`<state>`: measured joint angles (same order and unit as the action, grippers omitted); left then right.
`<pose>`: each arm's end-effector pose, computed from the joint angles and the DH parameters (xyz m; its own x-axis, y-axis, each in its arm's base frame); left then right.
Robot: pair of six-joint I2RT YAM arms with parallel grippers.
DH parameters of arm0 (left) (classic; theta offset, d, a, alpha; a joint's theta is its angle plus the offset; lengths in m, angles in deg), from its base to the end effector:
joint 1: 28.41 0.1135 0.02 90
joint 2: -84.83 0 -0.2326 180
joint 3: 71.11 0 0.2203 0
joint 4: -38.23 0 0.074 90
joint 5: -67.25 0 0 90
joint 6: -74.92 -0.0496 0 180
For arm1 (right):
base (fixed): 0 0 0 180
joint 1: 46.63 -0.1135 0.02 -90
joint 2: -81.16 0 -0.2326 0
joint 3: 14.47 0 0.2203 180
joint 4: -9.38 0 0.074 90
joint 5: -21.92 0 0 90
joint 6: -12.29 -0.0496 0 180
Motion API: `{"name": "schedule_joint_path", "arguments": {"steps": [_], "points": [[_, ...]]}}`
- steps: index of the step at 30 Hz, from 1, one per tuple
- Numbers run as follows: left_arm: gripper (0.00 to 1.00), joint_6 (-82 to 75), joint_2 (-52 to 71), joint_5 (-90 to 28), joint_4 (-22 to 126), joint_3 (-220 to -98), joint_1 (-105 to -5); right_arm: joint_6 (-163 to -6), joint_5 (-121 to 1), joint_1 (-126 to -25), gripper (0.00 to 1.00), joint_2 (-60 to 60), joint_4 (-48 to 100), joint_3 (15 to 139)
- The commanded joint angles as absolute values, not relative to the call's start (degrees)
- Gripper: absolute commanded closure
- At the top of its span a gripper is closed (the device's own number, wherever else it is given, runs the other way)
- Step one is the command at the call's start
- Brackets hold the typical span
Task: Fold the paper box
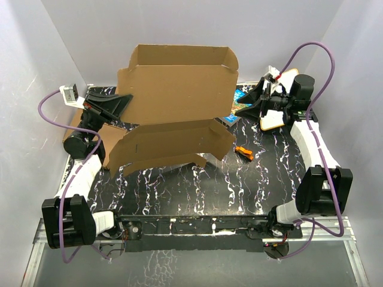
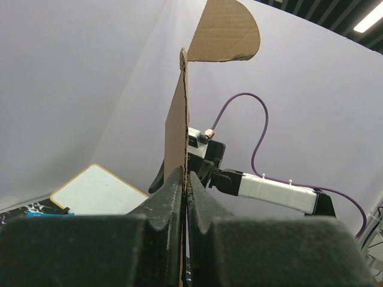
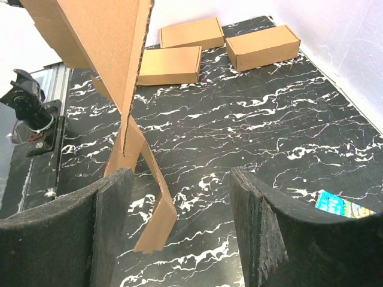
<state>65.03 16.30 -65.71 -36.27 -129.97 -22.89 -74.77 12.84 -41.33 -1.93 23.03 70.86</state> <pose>0.2013 -0.0145 0.3928 -0.0601 -0.7301 -0.6807 0.9249 0.2157 -0.3130 0.2956 0.0218 0.3368 -0.1480 0.0056 -0.9890 -0.9581 0.2472 0.1448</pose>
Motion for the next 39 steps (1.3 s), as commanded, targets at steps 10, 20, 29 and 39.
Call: {"name": "schedule_joint_path", "arguments": {"steps": [10, 20, 29, 39], "points": [[1.0, 67.0, 18.7, -63.6, -40.5, -130.7, -22.5, -77.5, 9.4, -43.9, 0.38, -3.2, 16.4, 71.8], [1.0, 67.7, 18.0, -62.8, -41.0, -131.3, -22.5, -71.0, 10.8, -44.5, 0.4, 0.2, 13.7, 63.0], [1.0, 67.8, 18.4, -62.7, -40.3, -131.2, -22.5, -69.8, 11.5, -52.6, 0.4, -2.5, 13.2, 63.8], [1.0, 69.3, 17.0, -61.7, -42.1, -131.1, -22.5, -87.4, 10.6, -56.1, 0.35, -2.9, -8.5, 58.5]]}}
